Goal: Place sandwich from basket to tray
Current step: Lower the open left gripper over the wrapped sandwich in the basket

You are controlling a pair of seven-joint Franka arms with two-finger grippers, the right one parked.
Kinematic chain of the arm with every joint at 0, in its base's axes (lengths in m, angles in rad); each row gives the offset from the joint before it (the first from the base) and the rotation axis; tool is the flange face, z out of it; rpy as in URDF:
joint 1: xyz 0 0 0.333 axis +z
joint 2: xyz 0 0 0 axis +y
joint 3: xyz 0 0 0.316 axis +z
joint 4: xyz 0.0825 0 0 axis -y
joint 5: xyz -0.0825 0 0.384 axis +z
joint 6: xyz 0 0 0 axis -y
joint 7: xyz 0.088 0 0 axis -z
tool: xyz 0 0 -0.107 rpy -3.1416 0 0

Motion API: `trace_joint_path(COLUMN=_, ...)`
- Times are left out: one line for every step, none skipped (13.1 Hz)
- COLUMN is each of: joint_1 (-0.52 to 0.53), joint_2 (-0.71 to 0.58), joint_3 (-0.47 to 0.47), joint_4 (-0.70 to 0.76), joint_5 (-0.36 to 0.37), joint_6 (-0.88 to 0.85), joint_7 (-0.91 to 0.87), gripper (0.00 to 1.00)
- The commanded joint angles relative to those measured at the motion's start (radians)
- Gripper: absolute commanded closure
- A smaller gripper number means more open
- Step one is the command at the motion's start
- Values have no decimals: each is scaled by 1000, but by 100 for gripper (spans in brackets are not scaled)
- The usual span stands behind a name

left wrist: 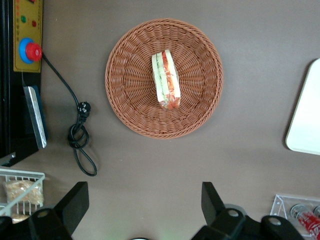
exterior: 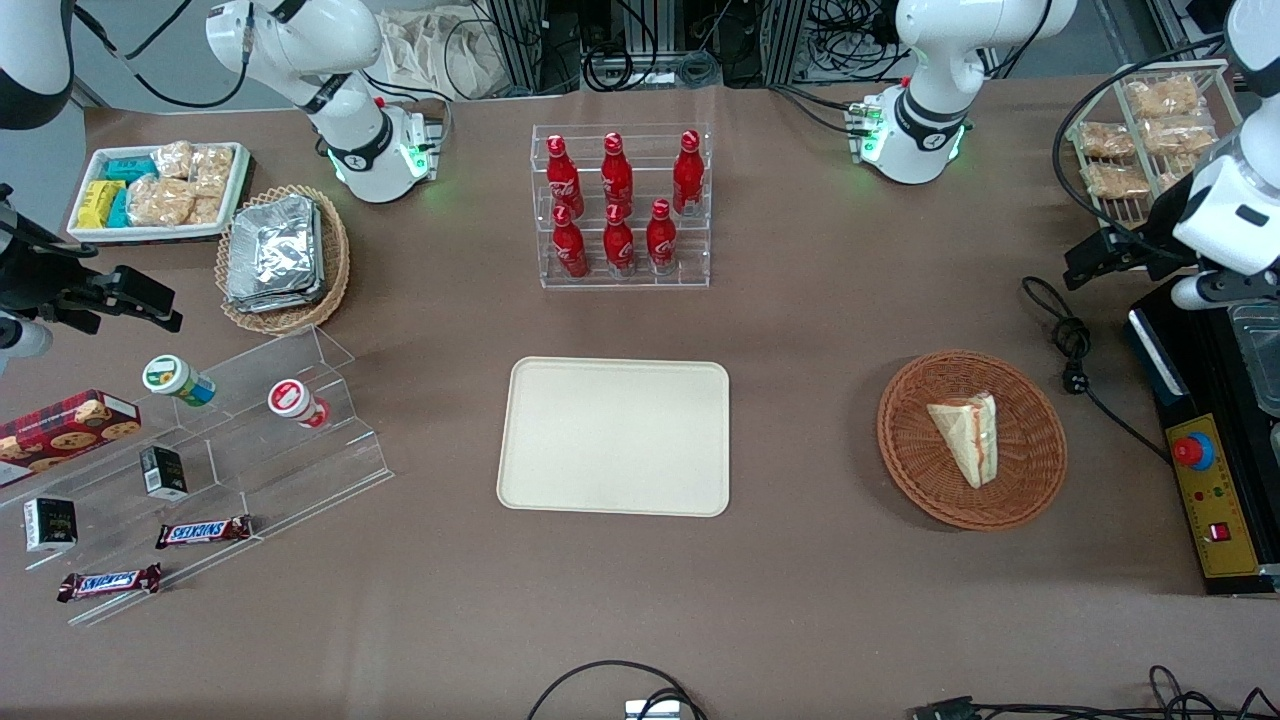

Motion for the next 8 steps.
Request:
trace_joint_path(joint_1=-4, joint_2=6, joint_3=-1, joint_4=-67, joint_5=17, joint_6=77, joint_7=-55, gripper=1)
trace_joint_path(joint_1=-4, joint_2=4, joint_3=-1, joint_4=-101, joint_5=17, joint_6=114, joint_7=-66, gripper=1)
trace_joint_path(joint_1=-8, joint_2=9, joint_3=-3, joint_4=-133, joint_5=19, joint_6=150, joint_7=-113, gripper=1)
trace_joint_path(joint_1=-16, joint_2=12, joint_3=-4, joint_4=-178, joint_5=20, joint_6=193, joint_7=-180, gripper=0)
trace_joint_path(joint_1=-19, joint_2=10, joint_3=-7, joint_4=-227, joint_5=22, joint_6=249, joint_7=-236, gripper=0)
trace_joint_path(joint_1=-19, joint_2=12, joint_3=-12, joint_4=-282, joint_5=22, joint_6=320, joint_7=-282, gripper=0)
trace_joint_path(joint_1=-21, joint_2=13, joint_3=-23, joint_4=-335, joint_5=23, joint_6=392, joint_7=-302, gripper=0)
trace_joint_path(joint_1=-21, joint_2=25, joint_3=-26, joint_4=-385, joint_5=26, joint_6=470, joint_7=-304, gripper=0)
